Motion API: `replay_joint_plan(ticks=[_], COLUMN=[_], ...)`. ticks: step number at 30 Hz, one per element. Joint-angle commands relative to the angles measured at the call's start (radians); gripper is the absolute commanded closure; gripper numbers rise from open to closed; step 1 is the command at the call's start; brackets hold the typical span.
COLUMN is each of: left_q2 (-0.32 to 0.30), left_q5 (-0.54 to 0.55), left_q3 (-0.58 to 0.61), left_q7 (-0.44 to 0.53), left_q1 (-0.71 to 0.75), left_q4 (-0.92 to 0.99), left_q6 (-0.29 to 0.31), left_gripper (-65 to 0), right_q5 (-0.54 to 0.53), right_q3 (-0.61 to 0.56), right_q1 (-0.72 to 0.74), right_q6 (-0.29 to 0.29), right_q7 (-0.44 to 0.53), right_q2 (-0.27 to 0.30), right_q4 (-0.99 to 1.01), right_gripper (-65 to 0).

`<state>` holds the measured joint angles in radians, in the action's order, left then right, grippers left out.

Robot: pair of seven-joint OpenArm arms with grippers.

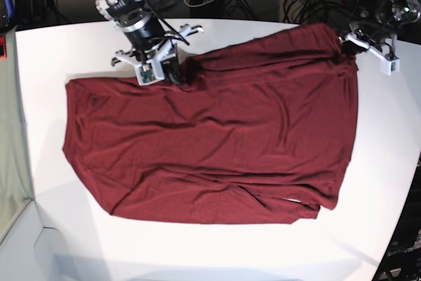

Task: Layout the t-shirt on the table in an organized manner, then fold the t-shirt properly

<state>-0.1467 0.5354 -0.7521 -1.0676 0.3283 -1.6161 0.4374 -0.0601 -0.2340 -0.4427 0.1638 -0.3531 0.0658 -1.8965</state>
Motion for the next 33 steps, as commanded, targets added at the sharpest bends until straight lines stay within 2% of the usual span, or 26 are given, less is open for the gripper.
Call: replay_joint_plan(ticks=[1,8,15,24,33], left_q2=[-0.014,-0.023,-0.024,-0.08,-0.089], left_q5=[0.01,0.004,0.002,0.013,0.013], left_q3=[-0.008,-0.008,-0.008,-0.008,-0.008], left_q7=[-0.007,-0.082,-0.082,-0.082,-0.082], left_q1=[-0.031,-0.122,-0.159,-0.186,-0.248], left_q4=[-0.031,-0.036,-0.036,-0.036,-0.029], left_q6=[-0.001,-0.004,-0.007,-0.007,-0.007], left_gripper=[-0.2,-0.2,-0.2,-0.1,-0.1], right_q5=[-0.007,-0.005,-0.005,-0.005,-0.005], right_q3=[-0.001,0.005,0.006,0.0,0.002], right_q1=[0.002,0.029,0.048,0.077,0.115], right_q6=[0.007,0.007,0.007,0.007,0.007], right_q7=[0.029,0.029,0.029,0.027,0.027], right_q2=[-0.002,-0.002,-0.001,0.022,0.027], right_q4=[-0.021,-0.021,-0.019,-0.021,-0.016], right_gripper=[0.0,0.0,0.0,0.0,0.0])
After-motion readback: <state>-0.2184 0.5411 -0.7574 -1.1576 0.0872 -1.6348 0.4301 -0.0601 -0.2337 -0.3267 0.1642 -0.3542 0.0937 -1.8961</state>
